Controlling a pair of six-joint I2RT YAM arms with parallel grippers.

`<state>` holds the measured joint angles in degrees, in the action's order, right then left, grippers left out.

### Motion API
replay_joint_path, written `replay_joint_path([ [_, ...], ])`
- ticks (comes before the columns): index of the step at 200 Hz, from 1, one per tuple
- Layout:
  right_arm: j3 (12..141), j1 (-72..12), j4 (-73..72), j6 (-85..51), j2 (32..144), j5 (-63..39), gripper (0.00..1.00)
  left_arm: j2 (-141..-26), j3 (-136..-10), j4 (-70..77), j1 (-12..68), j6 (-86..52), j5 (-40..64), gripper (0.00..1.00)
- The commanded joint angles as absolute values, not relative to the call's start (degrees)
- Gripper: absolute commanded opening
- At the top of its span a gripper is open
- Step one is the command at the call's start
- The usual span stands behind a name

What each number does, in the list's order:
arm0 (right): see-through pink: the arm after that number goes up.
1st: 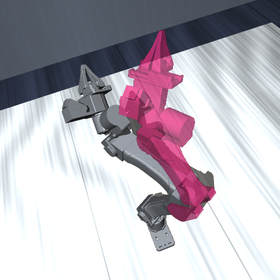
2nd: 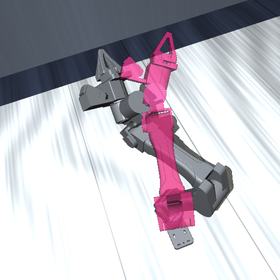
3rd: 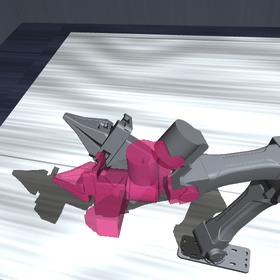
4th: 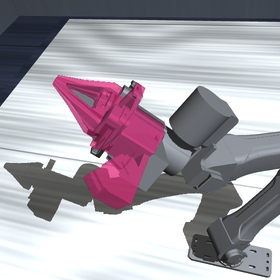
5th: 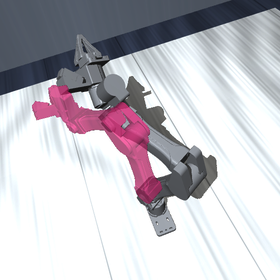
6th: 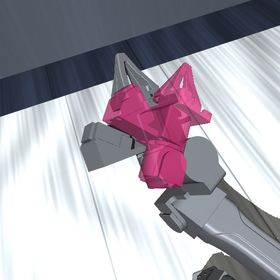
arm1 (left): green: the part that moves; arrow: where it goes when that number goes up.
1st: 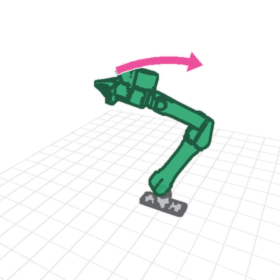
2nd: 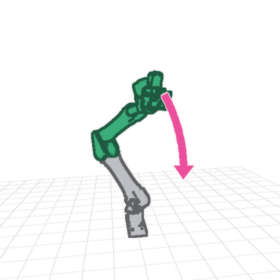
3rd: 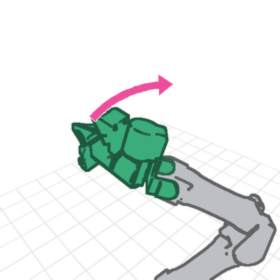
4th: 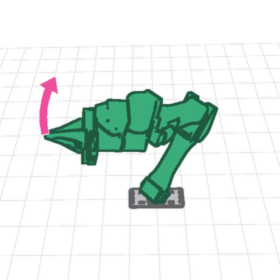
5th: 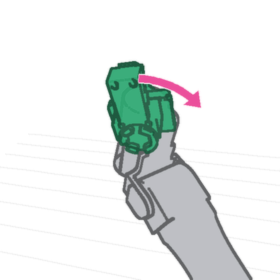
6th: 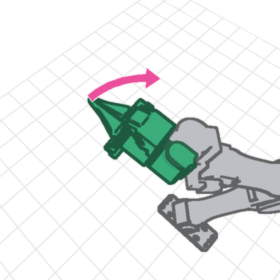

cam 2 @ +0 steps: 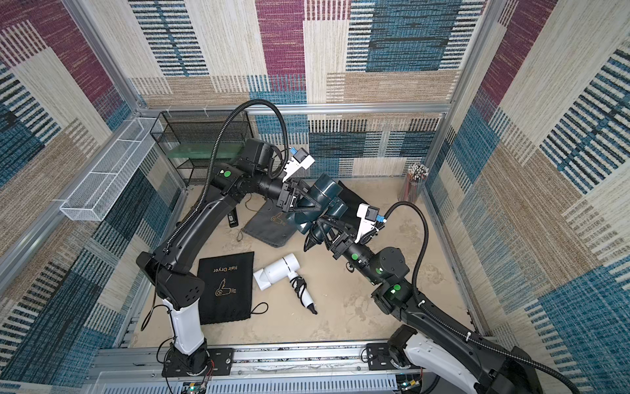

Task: Pack away hair dryers
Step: Adjust the hair dryer.

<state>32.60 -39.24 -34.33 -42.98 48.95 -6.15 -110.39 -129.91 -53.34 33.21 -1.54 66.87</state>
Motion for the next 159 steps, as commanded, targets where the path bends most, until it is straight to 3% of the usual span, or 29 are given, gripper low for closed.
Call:
replay_joint_path([
  [1,33.2,-39.0,-32.7,-41.6,48.4,-2.6,0.00,-110.6,-133.4,-56.9,32.5,3.2,64.1,1.00],
  [26,33.5,-36.5,-25.9,-40.4,46.7,-2.5,0.00,-109.6,-136.3,-62.5,27.6,8.9,56.9,1.00],
  [61,32.9,-31.9,-16.7,-38.9,42.1,-3.3,0.00,-103.7,-124.6,-65.5,16.7,21.6,45.9,0.89],
  [83,33.6,-29.7,-11.5,-37.6,40.3,-4.4,0.00,-101.5,-115.2,-67.8,16.0,37.4,32.0,0.76],
  [95,34.2,-28.9,-9.4,-36.9,39.9,-4.6,0.00,-101.2,-110.4,-67.8,16.0,42.3,28.3,0.60],
  [103,34.4,-28.5,-8.6,-36.8,39.7,-4.7,0.00,-101.7,-107.4,-67.8,16.1,45.6,26.8,0.55],
  [117,34.5,-28.0,-8.0,-36.7,39.6,-5.1,0.00,-103.7,-103.9,-67.7,16.5,50.3,23.3,0.56],
  [159,34.4,-27.8,-7.6,-36.7,39.7,-5.3,0.00,-113.9,-102.1,-66.3,16.8,58.1,15.9,0.71],
])
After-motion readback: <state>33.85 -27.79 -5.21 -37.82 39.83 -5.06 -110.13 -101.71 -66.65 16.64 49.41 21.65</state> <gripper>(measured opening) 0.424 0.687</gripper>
